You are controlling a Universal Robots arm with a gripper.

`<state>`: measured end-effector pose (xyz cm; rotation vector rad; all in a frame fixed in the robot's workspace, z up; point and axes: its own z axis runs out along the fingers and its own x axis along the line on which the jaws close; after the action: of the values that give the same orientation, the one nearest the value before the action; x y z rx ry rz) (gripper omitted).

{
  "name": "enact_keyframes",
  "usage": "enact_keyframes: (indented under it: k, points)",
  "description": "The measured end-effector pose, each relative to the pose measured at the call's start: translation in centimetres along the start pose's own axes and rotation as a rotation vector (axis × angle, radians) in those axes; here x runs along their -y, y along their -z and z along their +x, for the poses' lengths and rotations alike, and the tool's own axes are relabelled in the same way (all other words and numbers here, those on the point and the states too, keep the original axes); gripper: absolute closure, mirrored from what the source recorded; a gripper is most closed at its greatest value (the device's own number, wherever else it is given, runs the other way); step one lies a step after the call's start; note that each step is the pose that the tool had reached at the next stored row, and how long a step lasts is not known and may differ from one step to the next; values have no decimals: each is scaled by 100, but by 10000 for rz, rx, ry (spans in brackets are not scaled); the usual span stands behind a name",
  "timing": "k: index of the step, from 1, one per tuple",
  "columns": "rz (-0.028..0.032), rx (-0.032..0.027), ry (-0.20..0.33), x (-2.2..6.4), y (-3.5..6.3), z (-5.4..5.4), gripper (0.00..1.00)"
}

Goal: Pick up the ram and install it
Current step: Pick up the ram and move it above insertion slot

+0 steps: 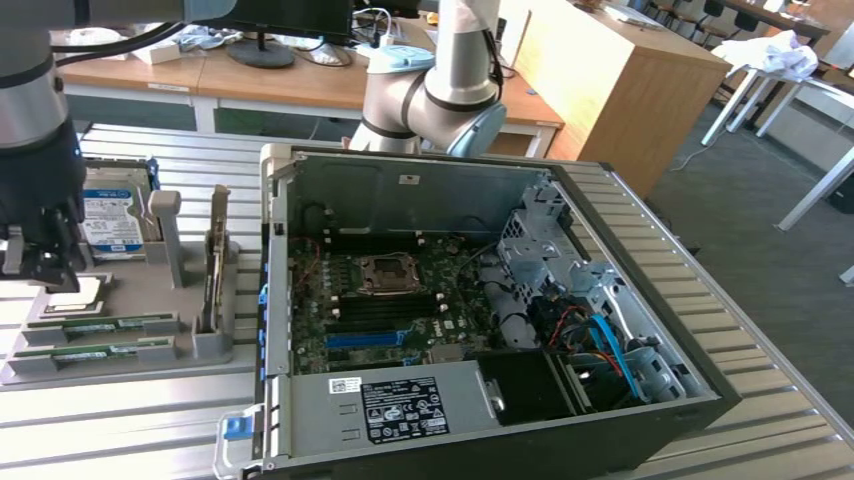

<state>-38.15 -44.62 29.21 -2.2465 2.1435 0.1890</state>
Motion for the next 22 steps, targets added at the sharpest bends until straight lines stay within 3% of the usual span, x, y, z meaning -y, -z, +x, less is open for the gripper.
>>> enact_keyframes:
  k: [10,22]
  points:
    - [0,0,1,1,-10,5,69]
    - [0,0,0,-5,1,105,69]
